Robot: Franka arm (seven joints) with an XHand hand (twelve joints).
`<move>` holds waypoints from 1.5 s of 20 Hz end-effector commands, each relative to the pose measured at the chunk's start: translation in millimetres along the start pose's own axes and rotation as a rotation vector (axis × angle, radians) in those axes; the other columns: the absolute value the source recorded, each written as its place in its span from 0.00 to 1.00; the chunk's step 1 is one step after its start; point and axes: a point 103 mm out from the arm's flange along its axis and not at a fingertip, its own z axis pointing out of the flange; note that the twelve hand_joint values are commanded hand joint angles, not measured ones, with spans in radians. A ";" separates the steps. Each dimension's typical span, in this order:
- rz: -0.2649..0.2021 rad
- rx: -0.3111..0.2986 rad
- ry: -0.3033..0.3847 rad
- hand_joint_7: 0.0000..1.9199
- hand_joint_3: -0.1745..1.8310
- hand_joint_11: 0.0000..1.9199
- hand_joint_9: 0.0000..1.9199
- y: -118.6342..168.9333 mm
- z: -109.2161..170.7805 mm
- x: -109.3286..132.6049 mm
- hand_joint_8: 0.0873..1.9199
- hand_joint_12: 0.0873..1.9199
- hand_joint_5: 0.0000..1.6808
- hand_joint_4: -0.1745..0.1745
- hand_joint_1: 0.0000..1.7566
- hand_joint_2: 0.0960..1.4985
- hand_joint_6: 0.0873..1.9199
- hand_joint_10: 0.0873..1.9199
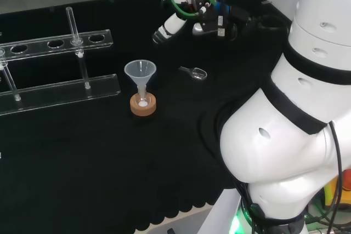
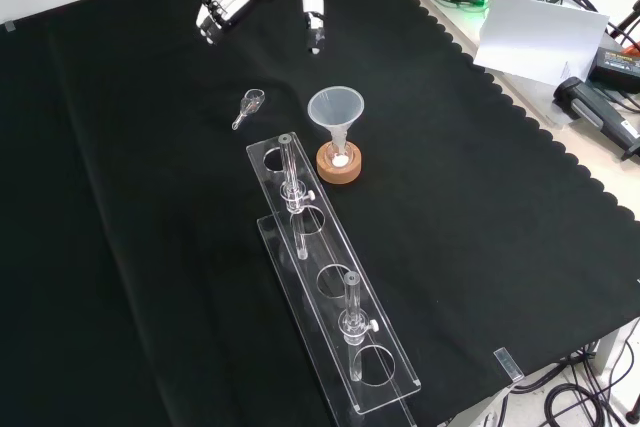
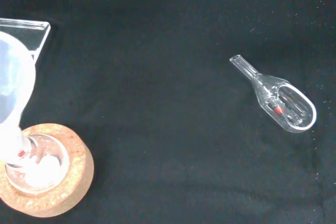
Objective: Remove the funnel from the round-bottom flask.
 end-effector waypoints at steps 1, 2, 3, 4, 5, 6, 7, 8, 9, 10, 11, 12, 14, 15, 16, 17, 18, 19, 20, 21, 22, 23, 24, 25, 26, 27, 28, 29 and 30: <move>0.003 0.012 -0.030 0.00 0.10 0.00 0.00 -2.1 6.0 13.5 0.00 0.10 0.00 0.45 0.28 0.37 0.00 0.00; 0.001 0.012 -0.037 0.00 0.10 0.00 0.00 -2.7 6.6 15.0 0.00 0.10 0.00 0.44 0.28 0.37 0.00 0.00; -0.004 0.011 -0.046 0.00 0.10 0.00 0.00 -3.7 6.4 15.9 0.00 0.09 0.00 0.44 0.28 0.37 0.00 0.00; -0.009 0.008 -0.055 0.00 0.10 0.00 0.00 -5.3 5.1 15.8 0.00 0.09 0.00 0.44 0.28 0.37 0.00 0.00; -0.015 0.007 -0.067 0.00 0.10 0.00 0.00 -7.4 2.5 13.9 0.00 0.09 0.00 0.44 0.28 0.37 0.00 0.00; -0.018 0.004 -0.076 0.00 0.10 0.00 0.00 -9.7 -1.0 10.8 0.00 0.09 0.00 0.44 0.28 0.37 0.00 0.00; -0.016 -0.002 -0.082 0.00 0.10 0.00 0.00 -12.4 -5.5 7.0 0.00 0.09 0.00 0.44 0.28 0.38 0.00 0.00; -0.013 -0.009 -0.083 0.00 0.10 0.00 0.00 -15.0 -9.9 3.0 0.00 0.09 0.00 0.44 0.29 0.38 0.00 0.00; -0.011 -0.016 -0.081 0.00 0.10 0.00 0.00 -17.8 -14.7 -1.3 0.00 0.08 0.00 0.44 0.30 0.39 0.00 0.00; -0.010 -0.019 -0.077 0.00 0.10 0.00 0.00 -20.3 -18.7 -4.3 0.00 0.07 0.00 0.43 0.31 0.39 0.00 0.00; -0.011 -0.020 -0.071 0.00 0.10 0.00 0.00 -23.3 -22.6 -6.9 0.00 0.06 0.00 0.43 0.31 0.39 0.00 0.00; -0.015 -0.017 -0.069 0.01 0.10 0.00 0.00 -26.3 -25.9 -8.4 0.00 0.05 0.00 0.43 0.30 0.39 0.00 0.00; -0.019 0.022 -0.049 0.01 0.10 0.00 0.00 -34.0 -34.0 -13.6 0.00 0.04 0.00 0.43 0.29 0.39 0.00 0.00; -0.025 0.051 -0.071 0.01 0.10 0.00 0.00 -37.3 -35.9 -13.1 0.00 0.02 0.00 0.44 0.29 0.39 0.00 0.00; -0.031 0.073 -0.086 0.00 0.09 0.00 0.00 -40.2 -37.3 -12.6 0.00 0.00 0.00 0.46 0.29 0.39 0.00 0.00; -0.038 0.086 -0.095 0.00 0.09 0.00 0.00 -44.4 -38.4 -13.5 0.00 0.00 0.00 0.48 0.29 0.39 0.00 0.00; -0.047 0.088 -0.097 0.00 0.09 0.00 0.00 -48.5 -39.1 -12.5 0.00 0.00 0.00 0.50 0.29 0.39 0.00 0.00; -0.056 0.085 -0.097 0.00 0.09 0.00 0.00 -53.6 -39.2 -11.9 0.00 0.00 0.00 0.51 0.29 0.39 0.00 0.00; -0.065 0.085 -0.097 0.00 0.09 0.00 0.00 -58.2 -38.9 -10.6 0.00 0.00 0.00 0.51 0.29 0.39 0.00 0.00; -0.072 0.084 -0.096 0.00 0.09 0.00 0.00 -62.4 -37.8 -8.6 0.00 0.00 0.00 0.51 0.29 0.39 0.00 0.00; -0.077 0.088 -0.095 0.00 0.09 0.00 0.00 -65.9 -36.4 -6.0 0.00 0.00 0.00 0.50 0.28 0.39 0.00 0.00; -0.083 0.086 -0.089 0.00 0.09 0.00 0.00 -70.2 -34.6 -2.3 0.00 0.00 0.00 0.49 0.28 0.39 0.00 0.00; -0.087 0.086 -0.085 0.00 0.09 0.00 0.00 -73.3 -33.3 1.3 0.00 0.00 0.00 0.49 0.28 0.38 0.00 0.00; -0.093 0.078 -0.077 0.00 0.09 0.00 0.00 -76.0 -31.0 6.9 0.00 0.00 0.00 0.48 0.28 0.38 0.00 0.00; -0.094 0.065 -0.069 0.00 0.09 0.00 0.00 -77.2 -28.8 11.4 0.00 0.00 0.00 0.47 0.28 0.38 0.00 0.00; -0.094 0.060 -0.065 0.00 0.09 0.00 0.00 -77.5 -27.0 15.1 0.00 0.00 0.00 0.46 0.28 0.38 0.00 0.00; -0.097 0.054 -0.055 0.00 0.09 0.00 0.00 -77.9 -25.5 19.7 0.00 0.00 0.00 0.45 0.28 0.38 0.00 0.00; -0.103 0.052 -0.051 0.00 0.09 0.00 0.00 -78.7 -24.6 25.1 0.00 0.00 0.00 0.45 0.28 0.38 0.00 0.00; -0.109 0.048 -0.045 0.00 0.09 0.00 0.00 -79.5 -24.0 29.6 0.00 0.00 0.00 0.44 0.28 0.38 0.00 0.00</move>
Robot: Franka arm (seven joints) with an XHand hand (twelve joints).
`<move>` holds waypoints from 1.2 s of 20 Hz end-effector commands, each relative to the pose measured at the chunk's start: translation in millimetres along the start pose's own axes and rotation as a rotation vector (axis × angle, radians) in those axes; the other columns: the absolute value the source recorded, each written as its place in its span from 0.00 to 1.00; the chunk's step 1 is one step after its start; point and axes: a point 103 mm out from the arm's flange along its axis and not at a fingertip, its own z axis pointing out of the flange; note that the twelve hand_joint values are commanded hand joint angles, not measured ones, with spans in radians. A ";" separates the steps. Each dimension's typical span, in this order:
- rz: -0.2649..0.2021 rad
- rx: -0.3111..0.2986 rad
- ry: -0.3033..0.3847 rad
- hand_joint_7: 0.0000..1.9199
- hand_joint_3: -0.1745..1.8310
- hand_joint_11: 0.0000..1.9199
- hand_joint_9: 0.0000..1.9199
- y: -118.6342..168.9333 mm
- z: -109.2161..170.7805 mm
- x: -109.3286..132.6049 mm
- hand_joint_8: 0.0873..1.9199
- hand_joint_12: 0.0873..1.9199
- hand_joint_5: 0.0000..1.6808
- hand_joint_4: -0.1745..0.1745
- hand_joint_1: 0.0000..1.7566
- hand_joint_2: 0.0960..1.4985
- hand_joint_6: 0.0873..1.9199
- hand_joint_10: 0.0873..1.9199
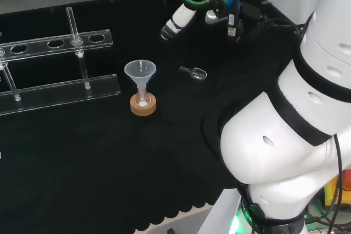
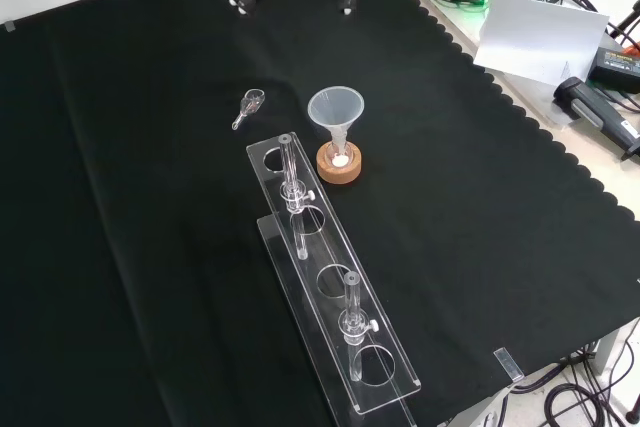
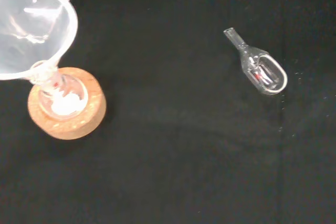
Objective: Remove the funnel from the round-bottom flask.
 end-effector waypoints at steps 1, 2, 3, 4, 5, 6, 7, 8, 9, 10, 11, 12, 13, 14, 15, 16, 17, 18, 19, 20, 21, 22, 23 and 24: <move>-0.048 -0.038 0.034 0.00 0.09 0.00 0.00 -9.9 6.6 35.2 0.00 0.00 0.00 0.43 0.28 0.38 0.00 0.00; -0.057 -0.043 0.041 0.01 0.09 0.00 0.00 -10.4 7.4 40.7 0.00 0.00 0.00 0.43 0.28 0.38 0.00 0.00; -0.066 -0.045 0.045 0.01 0.09 0.00 0.00 -10.2 8.7 45.9 0.00 0.00 0.00 0.42 0.28 0.38 0.00 0.00; -0.074 -0.047 0.048 0.01 0.09 0.00 0.00 -9.8 9.9 49.6 0.00 0.00 0.00 0.42 0.28 0.38 0.00 0.00; -0.090 -0.045 0.047 0.01 0.09 0.00 0.00 -8.5 12.4 56.2 0.00 0.00 0.00 0.42 0.28 0.38 0.00 0.00; -0.105 -0.043 0.049 0.01 0.09 0.00 0.00 -7.4 14.8 62.1 0.00 0.00 0.00 0.41 0.28 0.38 0.00 0.00; -0.118 -0.040 0.049 0.01 0.09 0.00 0.00 -6.5 16.7 67.1 0.00 0.00 0.00 0.41 0.28 0.38 0.00 0.00; -0.130 -0.036 0.051 0.01 0.09 0.00 0.00 -5.5 18.6 71.5 0.00 0.00 0.00 0.41 0.28 0.38 0.00 0.00; -0.141 -0.031 0.055 0.01 0.09 0.00 0.00 -4.5 20.3 75.0 0.00 0.00 0.00 0.41 0.28 0.38 0.00 0.00; -0.149 -0.027 0.060 0.01 0.09 0.00 0.00 -3.5 22.6 78.2 0.00 0.00 0.00 0.40 0.27 0.38 0.00 0.00; -0.153 -0.023 0.065 0.01 0.09 0.00 0.00 -2.8 24.6 79.6 0.00 0.00 0.00 0.40 0.27 0.38 0.00 0.00; -0.154 -0.021 0.069 0.01 0.09 0.00 0.00 -2.3 26.6 80.3 0.00 0.00 0.00 0.40 0.27 0.38 0.00 0.00; -0.153 -0.018 0.069 0.01 0.09 0.00 0.00 -2.1 28.5 80.7 0.00 0.00 0.00 0.40 0.27 0.38 0.00 0.00; -0.151 -0.015 0.069 0.02 0.09 0.00 0.00 -2.4 30.8 81.0 0.00 0.00 0.00 0.40 0.27 0.38 0.00 0.00; -0.149 -0.011 0.073 0.02 0.09 0.00 0.00 -2.6 33.1 81.8 0.00 0.00 0.00 0.40 0.27 0.38 0.00 0.00; -0.142 -0.007 0.077 0.02 0.09 0.00 0.00 -2.1 35.9 88.8 0.00 0.00 0.00 0.40 0.27 0.38 0.00 0.00; -0.138 -0.002 0.082 0.02 0.09 0.00 0.00 -1.6 38.3 93.7 0.00 0.00 0.00 0.40 0.26 0.38 0.00 0.00; -0.136 0.001 0.088 0.02 0.09 0.00 0.00 -0.6 40.8 99.8 0.00 0.00 0.00 0.40 0.26 0.38 0.00 0.00; -0.133 0.003 0.092 0.02 0.09 0.00 0.00 0.4 43.0 105.1 0.00 0.00 0.00 0.39 0.26 0.38 0.00 0.00; -0.132 0.003 0.097 0.02 0.09 0.00 0.00 1.4 45.1 109.2 0.00 0.00 0.00 0.39 0.26 0.38 0.00 0.00; -0.131 0.004 0.102 0.02 0.09 0.00 0.00 2.2 46.6 112.3 0.00 0.00 0.00 0.39 0.26 0.38 0.00 0.00; -0.130 0.004 0.106 0.02 0.09 0.00 0.00 3.2 48.3 114.6 0.00 0.00 0.00 0.39 0.26 0.38 0.00 0.00; -0.130 0.009 0.110 0.02 0.09 0.00 0.00 4.5 50.1 116.0 0.00 0.00 0.00 0.38 0.26 0.38 0.00 0.00; -0.132 0.013 0.116 0.02 0.09 0.00 0.00 6.0 52.2 116.0 0.00 0.00 0.00 0.38 0.26 0.38 0.00 0.00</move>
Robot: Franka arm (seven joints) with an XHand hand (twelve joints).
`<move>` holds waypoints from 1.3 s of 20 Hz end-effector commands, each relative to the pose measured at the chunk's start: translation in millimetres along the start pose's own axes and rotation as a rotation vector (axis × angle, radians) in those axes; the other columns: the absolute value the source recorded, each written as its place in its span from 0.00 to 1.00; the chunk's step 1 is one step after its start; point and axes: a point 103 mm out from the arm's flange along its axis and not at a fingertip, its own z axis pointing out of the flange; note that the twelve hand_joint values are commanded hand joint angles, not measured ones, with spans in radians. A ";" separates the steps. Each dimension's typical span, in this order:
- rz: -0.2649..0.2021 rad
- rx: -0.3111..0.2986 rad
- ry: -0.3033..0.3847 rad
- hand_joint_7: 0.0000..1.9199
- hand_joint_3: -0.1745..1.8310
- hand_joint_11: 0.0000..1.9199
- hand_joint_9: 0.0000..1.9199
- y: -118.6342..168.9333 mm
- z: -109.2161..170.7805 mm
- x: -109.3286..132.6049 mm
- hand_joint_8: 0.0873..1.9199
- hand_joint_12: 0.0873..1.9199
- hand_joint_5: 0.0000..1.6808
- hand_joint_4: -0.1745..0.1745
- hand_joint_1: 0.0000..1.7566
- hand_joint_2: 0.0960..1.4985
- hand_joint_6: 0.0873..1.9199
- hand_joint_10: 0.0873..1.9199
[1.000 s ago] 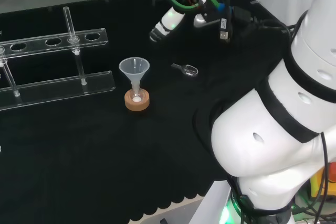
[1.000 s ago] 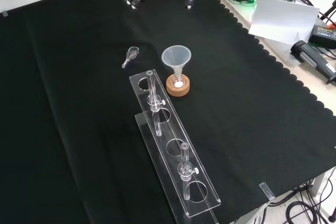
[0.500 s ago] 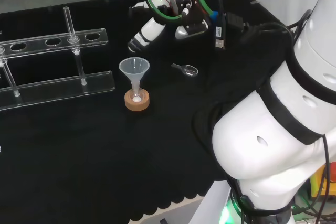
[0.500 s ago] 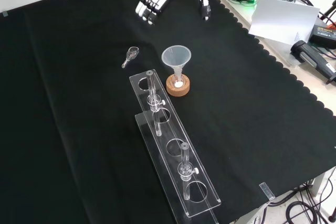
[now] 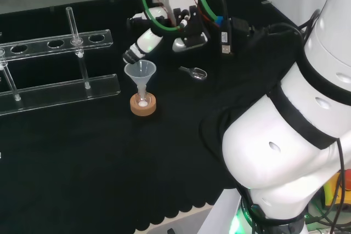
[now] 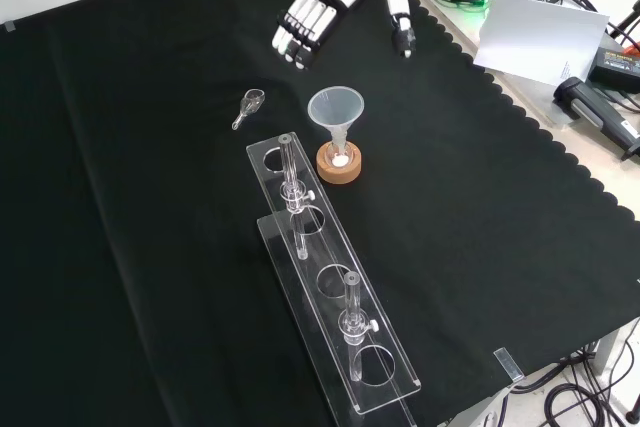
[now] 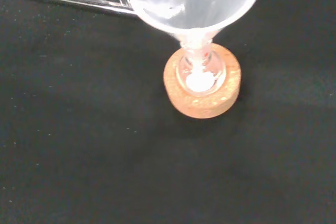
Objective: Remove the funnel from the round-bottom flask.
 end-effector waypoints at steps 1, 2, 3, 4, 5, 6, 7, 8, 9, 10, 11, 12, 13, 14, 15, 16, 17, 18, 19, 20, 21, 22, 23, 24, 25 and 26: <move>-0.003 0.017 0.020 0.02 0.09 0.00 0.00 8.1 14.1 10.9 0.00 0.00 0.00 0.38 0.26 0.38 0.00 0.00; -0.009 0.021 0.014 0.02 0.09 0.00 0.00 9.3 16.8 11.3 0.00 0.00 0.00 0.38 0.26 0.38 0.00 0.00; -0.013 0.027 0.004 0.02 0.09 0.00 0.00 10.4 19.4 11.9 0.00 0.00 0.00 0.37 0.26 0.38 0.00 0.00; -0.008 0.031 -0.010 0.02 0.09 0.00 0.00 11.3 22.0 13.5 0.00 0.00 0.00 0.37 0.26 0.38 0.00 0.00; -0.007 0.037 -0.018 0.02 0.09 0.00 0.00 12.2 24.3 14.0 0.00 0.00 0.00 0.37 0.27 0.38 0.00 0.00; -0.006 0.042 -0.023 0.02 0.09 0.00 0.00 13.0 26.1 13.4 0.00 0.00 0.00 0.37 0.27 0.38 0.00 0.00; -0.004 0.048 -0.023 0.02 0.09 0.00 0.00 13.7 27.3 12.2 0.00 0.00 0.00 0.37 0.27 0.38 0.00 0.00; -0.002 0.052 -0.025 0.02 0.09 0.00 0.00 14.6 28.4 11.5 0.00 0.00 0.00 0.37 0.27 0.38 0.00 0.00; 0.000 0.056 -0.030 0.02 0.09 0.00 0.00 15.8 29.6 11.2 0.00 0.00 0.00 0.37 0.27 0.38 0.00 0.00; 0.001 0.062 -0.030 0.02 0.09 0.00 0.00 17.1 30.5 11.0 0.00 0.00 0.00 0.36 0.27 0.38 0.00 0.00; 0.002 0.064 -0.028 0.02 0.09 0.00 0.00 18.5 31.4 10.9 0.00 0.00 0.00 0.36 0.27 0.38 0.00 0.00; 0.003 0.067 -0.026 0.02 0.09 0.00 0.00 20.1 32.4 10.6 0.00 0.00 0.00 0.36 0.27 0.38 0.00 0.00; 0.004 0.069 -0.025 0.02 0.09 0.00 0.00 21.9 33.6 9.9 0.00 0.00 0.00 0.36 0.27 0.38 0.00 0.00; 0.004 0.072 -0.026 0.02 0.09 0.00 0.00 23.7 34.5 9.2 0.00 0.00 0.00 0.36 0.27 0.38 0.00 0.00; 0.004 0.074 -0.027 0.02 0.09 0.00 0.00 25.6 35.3 8.3 0.00 0.00 0.00 0.36 0.27 0.38 0.00 0.00; 0.005 0.076 -0.032 0.02 0.09 0.00 0.00 27.7 35.8 7.5 0.00 0.00 0.00 0.36 0.27 0.38 0.00 0.00; 0.005 0.077 -0.035 0.02 0.09 0.00 0.00 29.6 35.8 6.7 0.00 0.00 0.00 0.36 0.27 0.38 0.00 0.00; 0.005 0.077 -0.035 0.02 0.09 0.00 0.00 31.2 35.6 5.8 0.00 0.00 0.00 0.36 0.27 0.38 0.00 0.00; 0.006 0.077 -0.037 0.02 0.09 0.00 0.00 33.1 35.5 4.7 0.00 0.00 0.00 0.36 0.28 0.38 0.00 0.00; 0.007 0.079 -0.036 0.02 0.09 0.00 0.00 34.9 35.6 3.5 0.00 0.00 0.00 0.35 0.28 0.38 0.00 0.00; 0.007 0.082 -0.039 0.02 0.09 0.00 0.00 36.8 35.9 2.3 0.00 0.00 0.00 0.35 0.28 0.38 0.00 0.00; 0.010 0.084 -0.043 0.02 0.09 0.00 0.00 38.9 36.3 1.0 0.00 0.00 0.00 0.35 0.29 0.39 0.00 0.00; 0.013 0.087 -0.044 0.02 0.09 0.00 0.00 41.0 36.8 -0.2 0.00 0.00 0.00 0.35 0.30 0.39 0.00 0.00; 0.016 0.087 -0.046 0.02 0.09 0.00 0.00 43.0 37.1 -1.3 0.00 0.00 0.00 0.35 0.32 0.40 0.00 0.00; 0.019 0.088 -0.044 0.02 0.10 0.00 0.00 45.1 37.6 -2.7 0.00 0.00 0.00 0.35 0.33 0.40 0.00 0.00; 0.023 0.089 -0.043 0.02 0.10 0.00 0.00 47.0 38.0 -4.1 0.00 0.00 0.00 0.35 0.33 0.40 0.00 0.00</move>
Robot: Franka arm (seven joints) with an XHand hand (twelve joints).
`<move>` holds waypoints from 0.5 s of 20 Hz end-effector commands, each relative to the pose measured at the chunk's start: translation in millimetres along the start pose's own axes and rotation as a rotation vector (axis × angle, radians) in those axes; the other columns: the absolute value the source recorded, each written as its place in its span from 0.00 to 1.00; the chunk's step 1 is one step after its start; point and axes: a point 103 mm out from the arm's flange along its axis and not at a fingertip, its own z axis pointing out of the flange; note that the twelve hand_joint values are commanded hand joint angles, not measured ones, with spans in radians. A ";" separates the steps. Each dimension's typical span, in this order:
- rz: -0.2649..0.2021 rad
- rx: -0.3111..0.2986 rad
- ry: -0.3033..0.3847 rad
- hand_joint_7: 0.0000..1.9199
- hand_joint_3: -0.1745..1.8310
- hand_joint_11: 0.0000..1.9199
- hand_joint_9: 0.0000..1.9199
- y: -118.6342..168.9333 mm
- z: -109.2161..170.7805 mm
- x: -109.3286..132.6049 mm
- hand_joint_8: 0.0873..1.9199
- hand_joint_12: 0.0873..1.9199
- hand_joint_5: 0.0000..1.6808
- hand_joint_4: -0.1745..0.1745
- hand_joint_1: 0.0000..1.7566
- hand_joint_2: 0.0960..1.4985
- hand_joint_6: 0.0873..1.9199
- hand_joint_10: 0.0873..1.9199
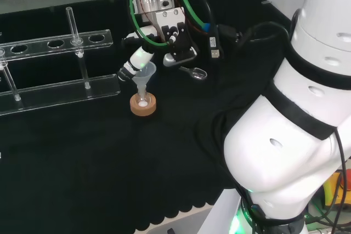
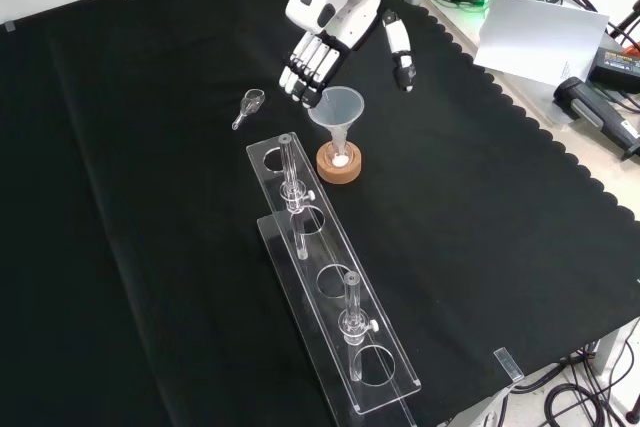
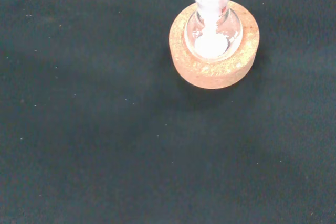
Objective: Remove the funnel from the round-bottom flask.
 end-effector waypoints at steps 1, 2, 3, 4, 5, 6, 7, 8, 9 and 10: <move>0.020 0.012 -0.009 0.02 0.10 0.00 0.00 19.8 1.1 -11.3 0.00 0.00 0.00 0.35 0.33 0.41 0.00 0.00; 0.023 0.013 -0.005 0.02 0.10 0.00 0.00 21.6 1.2 -13.0 0.00 0.00 0.00 0.35 0.33 0.40 0.00 0.00; 0.027 0.014 -0.002 0.02 0.10 0.00 0.00 23.6 1.3 -14.9 0.00 0.00 0.00 0.35 0.33 0.40 0.00 0.00; 0.032 0.015 0.003 0.02 0.09 0.00 0.00 25.7 1.2 -17.2 0.00 0.00 0.00 0.35 0.33 0.40 0.00 0.00; 0.037 0.015 0.005 0.02 0.09 0.00 0.00 27.4 0.9 -19.2 0.00 0.00 0.00 0.35 0.33 0.40 0.00 0.00; 0.041 0.015 0.008 0.02 0.09 0.00 0.00 28.6 0.5 -21.0 0.00 0.00 0.00 0.35 0.33 0.40 0.00 0.00; 0.043 0.015 0.011 0.02 0.09 0.00 0.00 29.8 -0.1 -23.0 0.00 0.00 0.00 0.34 0.33 0.40 0.00 0.00; 0.045 0.016 0.012 0.02 0.09 0.00 0.00 30.8 -0.5 -24.9 0.00 0.00 0.00 0.34 0.33 0.40 0.00 0.00; 0.048 0.018 0.013 0.02 0.09 0.00 0.00 32.1 -0.6 -26.7 0.00 0.00 0.00 0.34 0.33 0.40 0.00 0.00; 0.049 0.019 0.014 0.02 0.09 0.00 0.00 33.1 -0.6 -28.4 0.00 0.00 0.00 0.34 0.33 0.40 0.00 0.00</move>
